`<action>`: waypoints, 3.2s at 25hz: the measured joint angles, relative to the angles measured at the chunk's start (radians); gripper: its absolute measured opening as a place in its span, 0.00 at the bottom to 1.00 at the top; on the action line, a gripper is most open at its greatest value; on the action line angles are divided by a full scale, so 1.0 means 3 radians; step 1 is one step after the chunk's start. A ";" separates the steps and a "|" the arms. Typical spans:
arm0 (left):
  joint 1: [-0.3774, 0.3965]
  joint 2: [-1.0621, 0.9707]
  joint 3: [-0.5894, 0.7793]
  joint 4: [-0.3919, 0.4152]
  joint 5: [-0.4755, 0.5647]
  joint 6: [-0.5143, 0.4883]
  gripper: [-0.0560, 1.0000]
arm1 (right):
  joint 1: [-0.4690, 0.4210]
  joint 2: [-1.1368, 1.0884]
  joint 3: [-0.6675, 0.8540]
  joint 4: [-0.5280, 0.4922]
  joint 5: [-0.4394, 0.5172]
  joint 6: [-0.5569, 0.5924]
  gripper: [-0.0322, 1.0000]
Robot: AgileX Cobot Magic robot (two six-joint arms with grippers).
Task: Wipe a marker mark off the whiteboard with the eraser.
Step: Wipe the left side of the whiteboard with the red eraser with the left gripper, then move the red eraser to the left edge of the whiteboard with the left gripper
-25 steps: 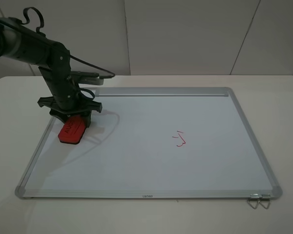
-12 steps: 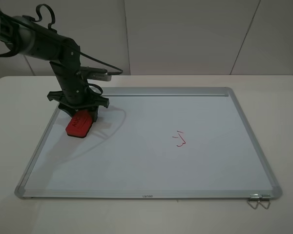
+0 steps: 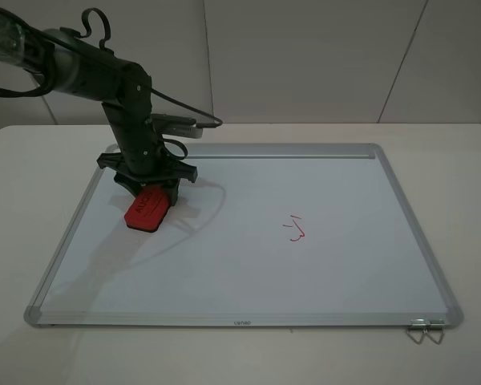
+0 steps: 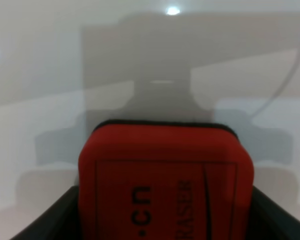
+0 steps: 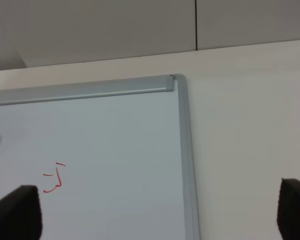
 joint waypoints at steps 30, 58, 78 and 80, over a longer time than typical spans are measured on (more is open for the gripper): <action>-0.0285 -0.0742 0.1439 0.0081 -0.0591 -0.0264 0.61 | 0.0000 0.0000 0.0000 0.0000 0.0000 0.0000 0.84; 0.0027 -0.0294 -0.0065 0.0357 0.0219 -0.0275 0.61 | 0.0000 0.0000 0.0000 0.0000 0.0000 0.0000 0.84; 0.0144 -0.1444 0.1662 0.0337 -0.0152 -0.0900 0.61 | 0.0000 0.0000 0.0000 0.0000 0.0000 0.0000 0.84; 0.0147 -0.1532 0.1861 0.0333 -0.0247 -0.0943 0.61 | 0.0000 0.0000 0.0000 0.0000 0.0000 0.0000 0.84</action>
